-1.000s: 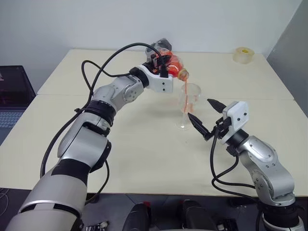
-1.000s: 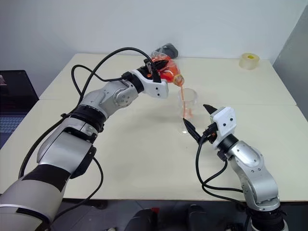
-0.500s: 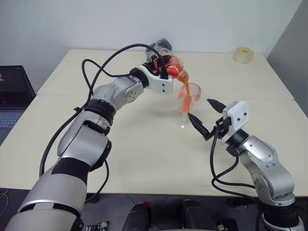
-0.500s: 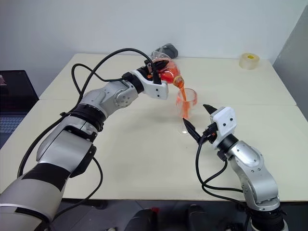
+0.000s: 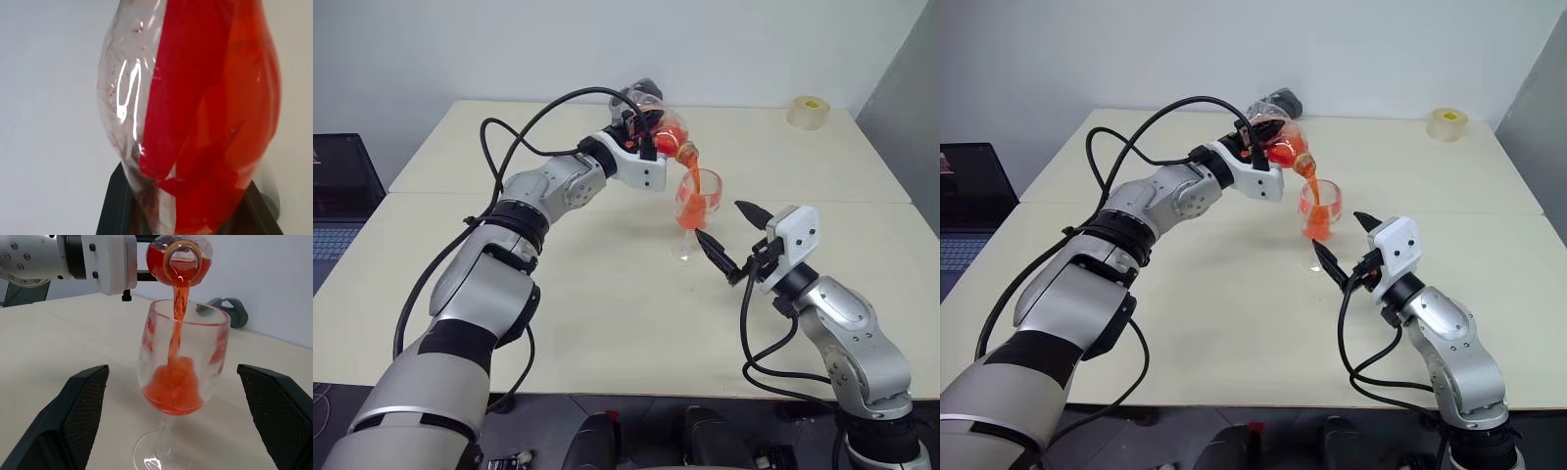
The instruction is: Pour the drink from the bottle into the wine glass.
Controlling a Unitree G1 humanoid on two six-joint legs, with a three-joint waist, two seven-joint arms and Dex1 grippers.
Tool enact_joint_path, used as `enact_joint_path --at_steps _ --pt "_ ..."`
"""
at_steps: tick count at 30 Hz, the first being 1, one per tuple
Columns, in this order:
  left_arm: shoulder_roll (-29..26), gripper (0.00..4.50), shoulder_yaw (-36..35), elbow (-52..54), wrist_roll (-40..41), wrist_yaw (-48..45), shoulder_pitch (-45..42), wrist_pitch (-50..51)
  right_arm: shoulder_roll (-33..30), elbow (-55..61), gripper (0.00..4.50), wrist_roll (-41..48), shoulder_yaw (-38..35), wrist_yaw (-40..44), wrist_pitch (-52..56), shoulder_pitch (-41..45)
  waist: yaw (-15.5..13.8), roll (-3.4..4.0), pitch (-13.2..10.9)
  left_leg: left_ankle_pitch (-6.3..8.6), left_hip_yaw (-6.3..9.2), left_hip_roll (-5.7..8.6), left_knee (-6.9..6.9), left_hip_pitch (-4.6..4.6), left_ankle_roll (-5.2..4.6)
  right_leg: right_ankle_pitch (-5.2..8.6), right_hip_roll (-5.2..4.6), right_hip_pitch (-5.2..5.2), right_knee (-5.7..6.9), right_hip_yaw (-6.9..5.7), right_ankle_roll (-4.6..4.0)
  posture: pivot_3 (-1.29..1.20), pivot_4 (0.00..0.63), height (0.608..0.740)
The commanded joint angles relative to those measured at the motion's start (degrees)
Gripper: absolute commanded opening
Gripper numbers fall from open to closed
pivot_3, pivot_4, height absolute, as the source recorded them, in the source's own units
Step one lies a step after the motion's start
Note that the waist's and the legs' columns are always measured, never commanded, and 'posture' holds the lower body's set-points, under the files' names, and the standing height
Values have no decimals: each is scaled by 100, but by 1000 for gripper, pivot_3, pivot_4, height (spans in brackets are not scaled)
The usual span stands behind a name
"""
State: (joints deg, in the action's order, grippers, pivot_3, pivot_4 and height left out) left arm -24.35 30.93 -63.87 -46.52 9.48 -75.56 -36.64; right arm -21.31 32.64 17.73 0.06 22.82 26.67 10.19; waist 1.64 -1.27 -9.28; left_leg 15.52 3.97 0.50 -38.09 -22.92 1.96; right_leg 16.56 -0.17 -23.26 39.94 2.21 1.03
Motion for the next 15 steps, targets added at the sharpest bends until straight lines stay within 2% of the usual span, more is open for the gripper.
enact_joint_path --at_steps 1,15 --pt "-45 764 4 -2 -45 188 -347 0 10 169 4500 77 -98 -6 -71 100 0 0 0 0 0 0 0 0 0 0 0 0 0 0 0 0 150 740" --pt "-26 764 74 -143 -140 294 -440 -19 15 192 4500 124 -117 -49 -64 100 0 0 0 0 -1 0 0 1 0 0 0 0 1 0 0 0 150 740"
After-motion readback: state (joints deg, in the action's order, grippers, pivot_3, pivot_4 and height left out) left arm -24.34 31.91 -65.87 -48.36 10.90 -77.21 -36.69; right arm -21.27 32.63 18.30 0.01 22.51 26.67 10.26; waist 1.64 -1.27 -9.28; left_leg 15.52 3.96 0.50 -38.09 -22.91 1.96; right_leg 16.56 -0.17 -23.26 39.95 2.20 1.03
